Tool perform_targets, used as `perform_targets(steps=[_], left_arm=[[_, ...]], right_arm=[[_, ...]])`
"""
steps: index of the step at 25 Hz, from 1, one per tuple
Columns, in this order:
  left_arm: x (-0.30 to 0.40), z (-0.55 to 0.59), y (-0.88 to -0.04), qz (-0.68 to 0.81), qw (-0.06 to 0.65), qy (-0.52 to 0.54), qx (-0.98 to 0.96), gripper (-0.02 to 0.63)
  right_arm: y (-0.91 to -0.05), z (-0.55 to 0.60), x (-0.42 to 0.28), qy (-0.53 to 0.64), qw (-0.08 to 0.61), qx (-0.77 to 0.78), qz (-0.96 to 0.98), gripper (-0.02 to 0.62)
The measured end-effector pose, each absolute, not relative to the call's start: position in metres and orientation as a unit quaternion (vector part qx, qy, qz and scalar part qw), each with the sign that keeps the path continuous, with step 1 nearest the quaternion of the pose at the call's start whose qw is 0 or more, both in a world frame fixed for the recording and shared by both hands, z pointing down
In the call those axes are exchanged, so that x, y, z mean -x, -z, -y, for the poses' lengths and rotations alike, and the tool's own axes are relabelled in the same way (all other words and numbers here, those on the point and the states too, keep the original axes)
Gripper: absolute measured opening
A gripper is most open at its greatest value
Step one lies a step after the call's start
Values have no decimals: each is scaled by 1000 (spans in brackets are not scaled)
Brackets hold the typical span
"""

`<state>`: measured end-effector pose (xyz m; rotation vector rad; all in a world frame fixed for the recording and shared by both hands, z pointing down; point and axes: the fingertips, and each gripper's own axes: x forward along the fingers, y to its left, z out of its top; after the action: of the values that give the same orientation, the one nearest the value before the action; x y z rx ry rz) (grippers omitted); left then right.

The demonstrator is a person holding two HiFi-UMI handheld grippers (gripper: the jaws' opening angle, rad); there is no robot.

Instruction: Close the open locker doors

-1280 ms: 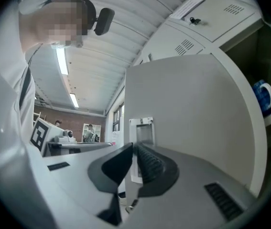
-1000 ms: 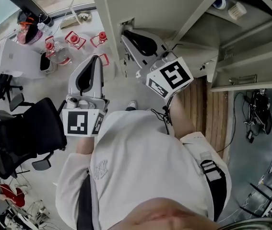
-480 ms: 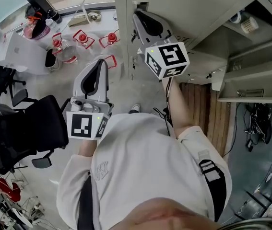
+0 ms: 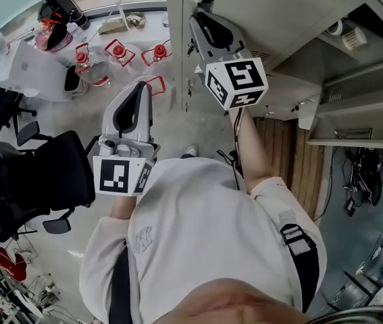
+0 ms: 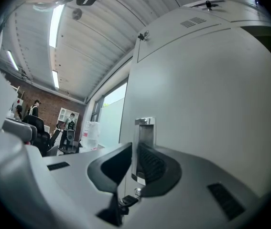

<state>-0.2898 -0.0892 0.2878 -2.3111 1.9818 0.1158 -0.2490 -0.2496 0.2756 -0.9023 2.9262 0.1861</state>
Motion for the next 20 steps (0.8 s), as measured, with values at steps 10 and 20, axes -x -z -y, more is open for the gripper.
perform_targets(steps=[10, 20], left_arm=[[243, 103, -281, -606, 49, -45, 793, -15], [119, 126, -281, -484, 34, -62, 872, -15]], right_arm=[[-254, 201, 175, -66, 86, 307, -946, 23], [-272, 154, 34, -8, 101, 409, -907, 14]])
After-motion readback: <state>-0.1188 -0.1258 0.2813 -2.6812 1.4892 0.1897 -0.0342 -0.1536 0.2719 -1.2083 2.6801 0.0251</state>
